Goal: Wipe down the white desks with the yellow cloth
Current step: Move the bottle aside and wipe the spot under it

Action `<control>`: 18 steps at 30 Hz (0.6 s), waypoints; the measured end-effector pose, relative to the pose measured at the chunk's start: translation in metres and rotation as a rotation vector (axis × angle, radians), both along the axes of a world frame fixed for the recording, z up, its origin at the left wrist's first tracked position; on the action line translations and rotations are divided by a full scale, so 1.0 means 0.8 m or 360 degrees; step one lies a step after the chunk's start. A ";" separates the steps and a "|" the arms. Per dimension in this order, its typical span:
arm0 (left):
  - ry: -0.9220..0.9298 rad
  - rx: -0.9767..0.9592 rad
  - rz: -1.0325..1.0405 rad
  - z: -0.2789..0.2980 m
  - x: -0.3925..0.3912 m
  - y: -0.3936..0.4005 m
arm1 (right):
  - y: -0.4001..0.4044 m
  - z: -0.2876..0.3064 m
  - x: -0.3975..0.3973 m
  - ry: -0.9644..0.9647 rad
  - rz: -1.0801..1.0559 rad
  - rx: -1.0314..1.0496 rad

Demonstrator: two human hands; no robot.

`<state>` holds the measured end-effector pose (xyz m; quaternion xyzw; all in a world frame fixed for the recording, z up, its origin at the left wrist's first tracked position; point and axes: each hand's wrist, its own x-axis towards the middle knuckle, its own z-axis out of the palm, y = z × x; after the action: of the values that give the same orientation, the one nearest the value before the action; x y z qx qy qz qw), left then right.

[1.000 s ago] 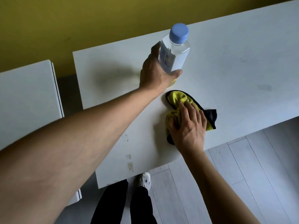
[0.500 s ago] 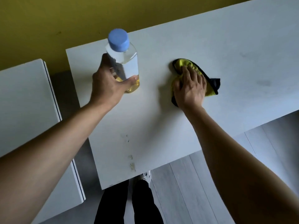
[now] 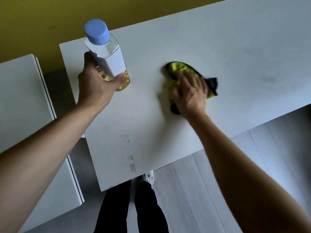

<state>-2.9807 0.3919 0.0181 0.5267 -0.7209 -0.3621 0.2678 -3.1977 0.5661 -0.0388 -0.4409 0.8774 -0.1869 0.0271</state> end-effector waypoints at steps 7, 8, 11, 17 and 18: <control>-0.0265 -0.0095 -0.0045 -0.023 0.034 0.081 | 0.029 0.000 -0.041 -0.0060 -0.0390 0.0124; -0.0282 -0.0218 -0.0116 -0.025 0.041 0.104 | 0.029 0.001 -0.022 -0.0049 -0.0392 0.0124; -0.0374 -0.0416 -0.0449 -0.037 0.049 0.148 | 0.038 0.002 0.071 -0.0095 -0.0159 0.0075; -0.0354 -0.0410 -0.0545 -0.056 0.028 0.164 | 0.063 -0.003 0.190 -0.0140 0.0352 -0.0059; -0.0378 -0.0434 -0.0584 -0.060 0.030 0.164 | 0.071 -0.003 0.176 -0.0134 0.0414 -0.0061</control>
<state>-2.9566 0.5234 -0.0299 0.3848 -0.8731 -0.2395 0.1796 -3.0565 0.6229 -0.0410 -0.5432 0.8072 -0.2169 0.0794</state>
